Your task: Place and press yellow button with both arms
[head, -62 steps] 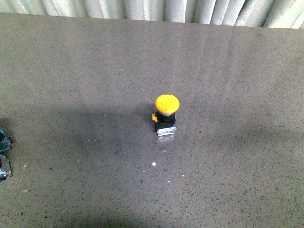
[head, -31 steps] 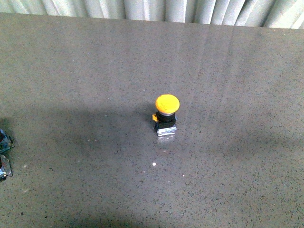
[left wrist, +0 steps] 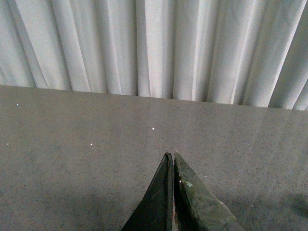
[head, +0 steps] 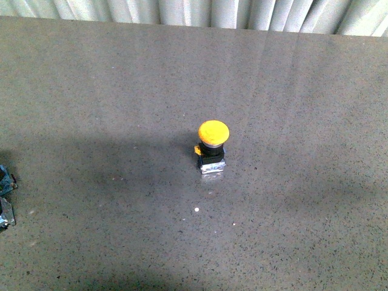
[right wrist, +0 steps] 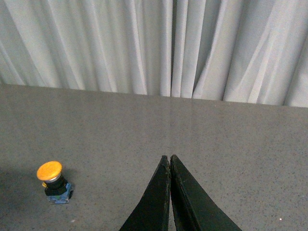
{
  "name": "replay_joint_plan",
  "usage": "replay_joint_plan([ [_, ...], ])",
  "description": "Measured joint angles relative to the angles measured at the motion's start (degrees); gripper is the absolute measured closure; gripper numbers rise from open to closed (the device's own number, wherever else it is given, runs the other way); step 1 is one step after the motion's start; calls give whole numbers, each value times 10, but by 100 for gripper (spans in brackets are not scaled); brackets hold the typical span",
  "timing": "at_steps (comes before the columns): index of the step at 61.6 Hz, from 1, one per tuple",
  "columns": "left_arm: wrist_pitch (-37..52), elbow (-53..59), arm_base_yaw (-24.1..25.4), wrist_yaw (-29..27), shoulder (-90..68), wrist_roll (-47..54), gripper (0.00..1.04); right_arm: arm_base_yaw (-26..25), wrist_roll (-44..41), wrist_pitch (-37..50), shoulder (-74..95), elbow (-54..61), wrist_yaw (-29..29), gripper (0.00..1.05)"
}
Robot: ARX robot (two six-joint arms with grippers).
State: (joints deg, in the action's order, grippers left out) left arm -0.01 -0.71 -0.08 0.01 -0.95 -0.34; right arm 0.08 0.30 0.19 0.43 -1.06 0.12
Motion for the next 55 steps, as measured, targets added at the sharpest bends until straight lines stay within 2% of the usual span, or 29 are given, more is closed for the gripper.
replay_joint_plan([
  [3,0,0,0,0,0,0,94,0,-1,0,0,0,0,100],
  [33,0,0,0,0,0,1,8,0,-1,0,-1,0,0,14],
  [36,0,0,0,0,0,1,9,0,-1,0,-1,0,0,8],
  [55,0,0,0,0,0,1,9,0,-1,0,-1,0,0,9],
])
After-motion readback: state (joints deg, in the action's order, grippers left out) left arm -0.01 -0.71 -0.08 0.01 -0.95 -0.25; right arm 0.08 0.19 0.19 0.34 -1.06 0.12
